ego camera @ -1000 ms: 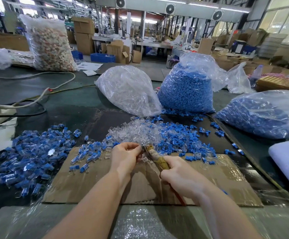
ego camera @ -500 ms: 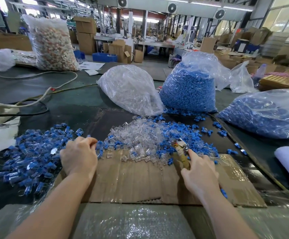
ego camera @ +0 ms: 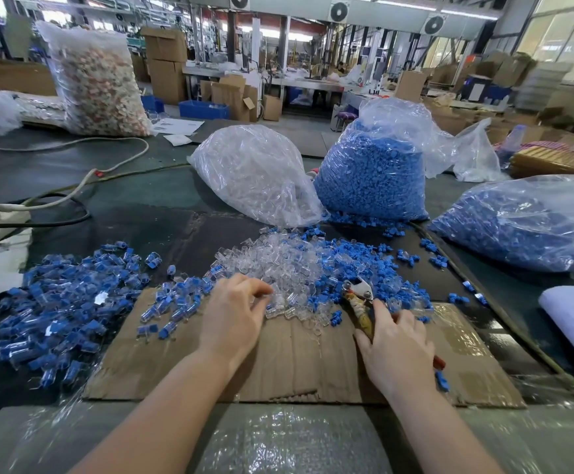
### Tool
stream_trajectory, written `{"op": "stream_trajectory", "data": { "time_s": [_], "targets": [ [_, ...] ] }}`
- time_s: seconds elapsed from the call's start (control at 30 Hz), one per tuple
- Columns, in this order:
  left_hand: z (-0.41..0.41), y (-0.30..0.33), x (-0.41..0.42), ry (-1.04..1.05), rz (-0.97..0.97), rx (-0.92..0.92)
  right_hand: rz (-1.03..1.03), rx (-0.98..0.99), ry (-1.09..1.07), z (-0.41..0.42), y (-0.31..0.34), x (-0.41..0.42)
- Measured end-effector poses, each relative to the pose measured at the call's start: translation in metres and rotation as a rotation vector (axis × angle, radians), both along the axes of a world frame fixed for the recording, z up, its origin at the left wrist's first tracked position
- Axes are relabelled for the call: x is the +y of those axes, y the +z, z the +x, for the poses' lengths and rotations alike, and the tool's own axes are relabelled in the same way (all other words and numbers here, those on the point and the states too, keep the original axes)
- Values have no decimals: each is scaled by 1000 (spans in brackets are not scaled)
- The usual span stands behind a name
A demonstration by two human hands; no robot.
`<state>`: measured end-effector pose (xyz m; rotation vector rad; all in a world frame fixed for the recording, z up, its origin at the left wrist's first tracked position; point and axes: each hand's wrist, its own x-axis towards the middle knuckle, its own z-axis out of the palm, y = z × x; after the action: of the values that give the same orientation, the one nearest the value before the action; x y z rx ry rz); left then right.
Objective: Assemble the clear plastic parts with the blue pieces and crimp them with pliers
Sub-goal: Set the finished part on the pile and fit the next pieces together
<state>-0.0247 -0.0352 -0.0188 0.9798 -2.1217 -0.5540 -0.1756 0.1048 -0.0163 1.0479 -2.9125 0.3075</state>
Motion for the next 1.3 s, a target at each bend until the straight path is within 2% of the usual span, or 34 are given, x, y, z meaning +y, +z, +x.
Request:
{"op": "stream_trajectory", "data": {
  "time_s": [0.17,0.33,0.5,0.6,0.9,1.07,1.3],
  "targets": [
    [-23,-5,24,-246,9,-86,-45,90,49,5,5,-4],
    [-33,-10,34,-380,-1,-161,-122,140,174,13,3,-16],
    [-31,-15,34,-357,35,-113,-42,172,188,15,-2,-24],
    [-30,-14,33,-293,72,-62,-66,186,199,16,-5,-29],
    [-26,-13,30,-141,193,132,-326,120,209,25,-18,-38],
    [-26,-14,29,-157,217,133,-460,101,247,25,-21,-35],
    [-26,-17,31,-147,256,160,-506,106,291,26,-22,-32]
  ]
}}
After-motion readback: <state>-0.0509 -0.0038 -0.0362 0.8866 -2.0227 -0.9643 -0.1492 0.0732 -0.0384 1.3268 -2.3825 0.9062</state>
